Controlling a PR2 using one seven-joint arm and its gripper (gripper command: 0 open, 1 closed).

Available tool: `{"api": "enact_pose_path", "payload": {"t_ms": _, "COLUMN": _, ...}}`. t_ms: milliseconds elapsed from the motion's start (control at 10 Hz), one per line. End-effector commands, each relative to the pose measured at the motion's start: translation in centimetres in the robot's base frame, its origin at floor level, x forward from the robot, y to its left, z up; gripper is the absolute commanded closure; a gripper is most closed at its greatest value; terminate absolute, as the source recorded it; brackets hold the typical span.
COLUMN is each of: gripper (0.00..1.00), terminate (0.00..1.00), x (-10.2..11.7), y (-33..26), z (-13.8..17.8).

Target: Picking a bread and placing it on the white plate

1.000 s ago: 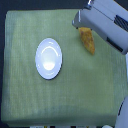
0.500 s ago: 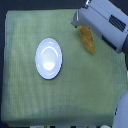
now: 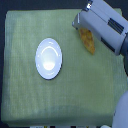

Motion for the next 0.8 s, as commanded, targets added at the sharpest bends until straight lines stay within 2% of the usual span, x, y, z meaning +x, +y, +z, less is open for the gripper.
{"api": "enact_pose_path", "payload": {"t_ms": 0, "gripper": 0.0, "terminate": 0.0, "x": -0.8, "y": -0.6, "z": -2.2}}
{"api": "enact_pose_path", "payload": {"t_ms": 300, "gripper": 0.0, "terminate": 0.0, "x": -1.5, "y": -0.8, "z": -2.6}}
{"api": "enact_pose_path", "payload": {"t_ms": 400, "gripper": 1.0, "terminate": 0.0, "x": -1.5, "y": -0.8, "z": -2.5}}
{"api": "enact_pose_path", "payload": {"t_ms": 700, "gripper": 1.0, "terminate": 0.0, "x": -2.1, "y": 0.0, "z": -2.2}}
